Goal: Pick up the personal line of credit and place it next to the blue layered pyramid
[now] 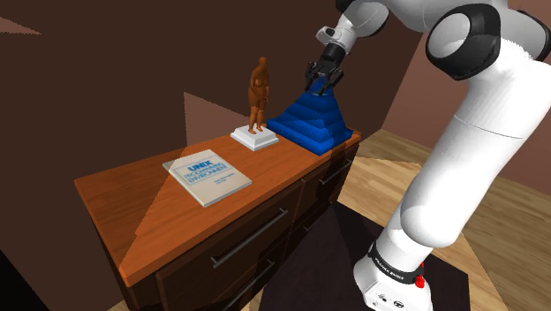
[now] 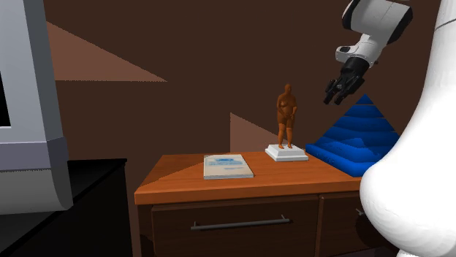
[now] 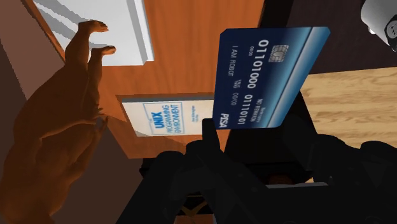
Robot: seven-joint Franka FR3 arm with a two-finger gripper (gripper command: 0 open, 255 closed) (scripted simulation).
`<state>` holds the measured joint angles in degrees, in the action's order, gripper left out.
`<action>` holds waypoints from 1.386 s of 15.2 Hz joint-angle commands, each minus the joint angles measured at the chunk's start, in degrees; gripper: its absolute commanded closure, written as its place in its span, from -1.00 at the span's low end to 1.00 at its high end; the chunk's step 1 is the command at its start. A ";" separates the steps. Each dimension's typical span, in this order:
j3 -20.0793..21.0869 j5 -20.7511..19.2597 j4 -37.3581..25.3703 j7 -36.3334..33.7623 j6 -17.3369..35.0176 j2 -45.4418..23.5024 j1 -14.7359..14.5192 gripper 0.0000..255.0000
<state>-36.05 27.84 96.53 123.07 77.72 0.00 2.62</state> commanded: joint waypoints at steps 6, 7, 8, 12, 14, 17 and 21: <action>0.25 -0.63 5.77 2.01 4.93 0.62 -0.23 1.00; 0.27 -0.65 6.50 2.31 5.61 0.61 -0.25 1.00; 0.29 -0.67 7.21 2.62 6.28 0.58 -0.27 1.00; 0.34 -0.60 9.92 3.90 8.90 0.33 -0.32 1.00; 0.36 -0.50 11.19 4.57 10.18 0.11 -0.34 1.00; 0.37 -0.28 12.99 5.61 12.06 -0.32 -0.35 1.00; 0.38 0.17 15.21 7.06 14.51 -1.09 -0.35 1.00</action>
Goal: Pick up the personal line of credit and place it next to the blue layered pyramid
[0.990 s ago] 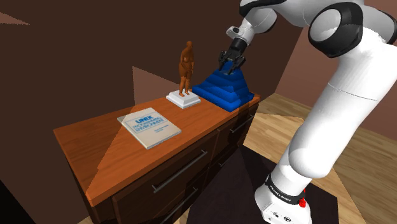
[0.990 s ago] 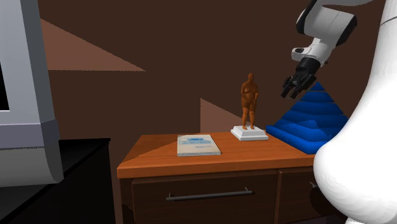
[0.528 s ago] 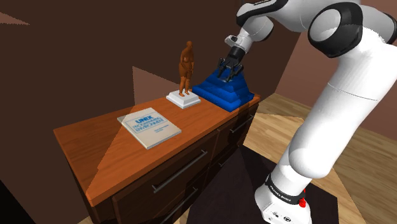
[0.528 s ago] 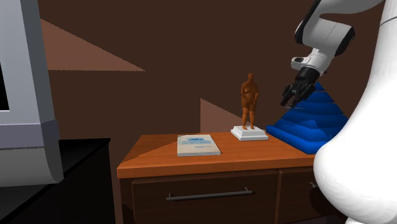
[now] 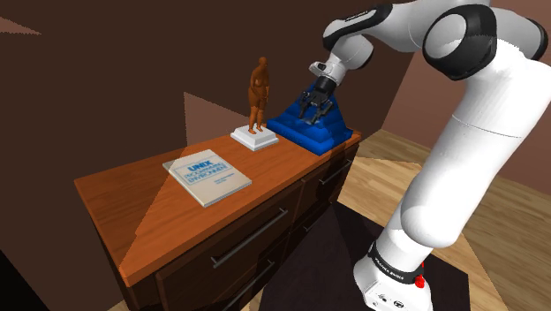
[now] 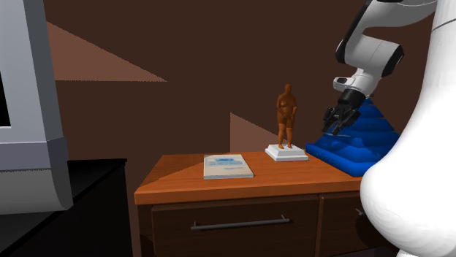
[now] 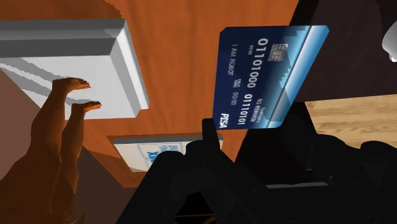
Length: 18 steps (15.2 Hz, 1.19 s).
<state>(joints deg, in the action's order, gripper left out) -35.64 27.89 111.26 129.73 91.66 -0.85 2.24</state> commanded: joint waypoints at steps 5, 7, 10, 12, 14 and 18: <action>-0.01 0.93 2.94 2.34 3.51 -1.51 0.05 1.00; 0.00 1.33 3.84 3.15 4.65 -2.11 0.07 1.00; 0.04 2.01 5.09 4.40 6.32 -3.12 0.12 1.00; 0.08 2.52 5.85 5.27 7.41 -3.86 0.15 1.00; 0.13 3.07 6.57 6.15 8.47 -4.65 0.20 1.00; 0.29 4.31 7.84 7.97 10.52 -6.37 0.34 1.00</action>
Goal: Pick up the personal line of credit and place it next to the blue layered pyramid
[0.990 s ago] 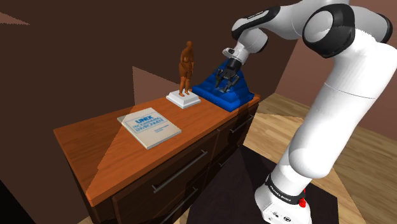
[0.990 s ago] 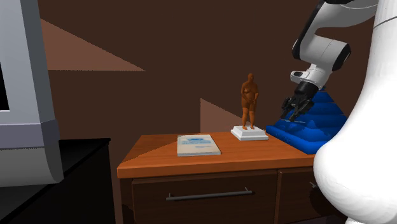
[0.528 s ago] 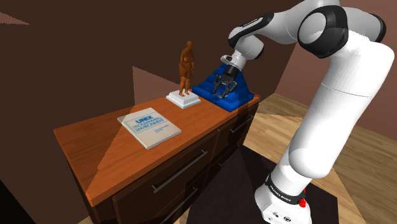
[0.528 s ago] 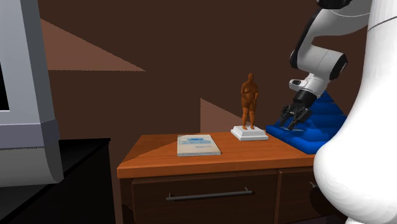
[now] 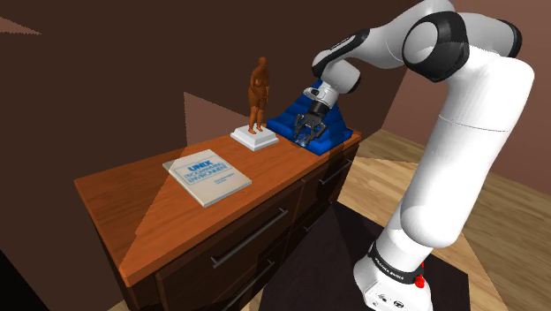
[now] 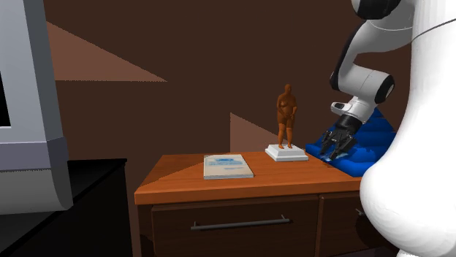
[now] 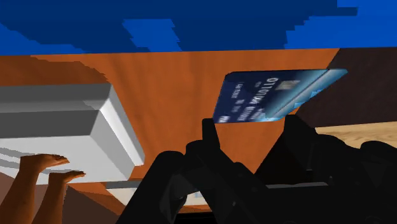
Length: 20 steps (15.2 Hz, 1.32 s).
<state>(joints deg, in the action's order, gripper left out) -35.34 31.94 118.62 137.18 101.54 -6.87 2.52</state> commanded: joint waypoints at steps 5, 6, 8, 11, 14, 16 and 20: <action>0.29 2.03 1.79 2.90 3.07 -2.76 0.29 1.00; 0.34 2.33 1.97 3.28 3.44 -3.17 0.32 1.00; 0.36 2.33 1.97 3.28 3.44 -3.17 0.34 1.00; 0.41 2.32 1.97 3.27 3.44 -3.16 0.39 1.00; 0.54 2.22 2.45 2.98 3.77 -2.73 0.15 -1.00; 0.68 2.32 2.65 2.84 4.06 -2.69 -0.03 -1.00; 0.02 1.61 0.57 2.91 1.78 -2.89 0.86 -1.00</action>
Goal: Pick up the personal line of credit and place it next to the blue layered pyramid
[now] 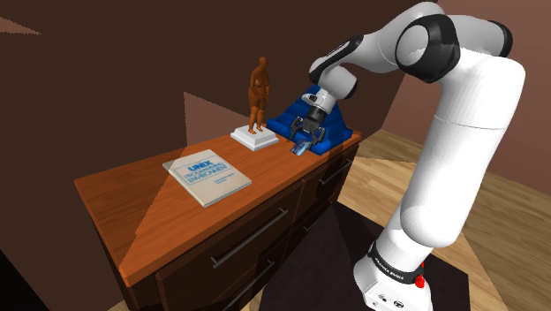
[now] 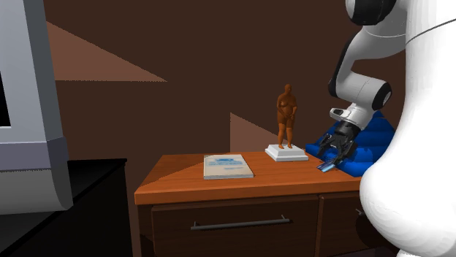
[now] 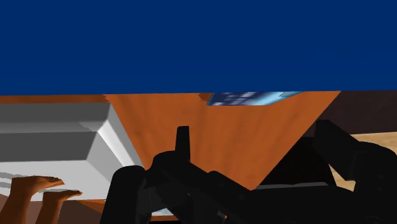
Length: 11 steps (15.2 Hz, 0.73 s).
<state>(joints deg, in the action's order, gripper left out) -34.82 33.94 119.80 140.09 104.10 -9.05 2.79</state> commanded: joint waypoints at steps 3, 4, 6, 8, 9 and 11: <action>-1.56 -1.94 -4.98 -0.78 -5.59 -0.43 1.94 -1.00; -1.56 -1.94 -4.98 -0.77 -5.59 -0.43 1.94 -1.00; -1.56 -1.94 -4.98 -0.78 -5.59 -0.42 1.95 -1.00; -1.55 -1.94 -4.98 -0.78 -5.59 -0.43 1.95 -1.00; -1.55 -1.94 -4.98 -0.78 -5.59 -0.43 1.95 -1.00; -1.54 -1.94 -4.98 -0.78 -5.59 -0.43 1.97 -1.00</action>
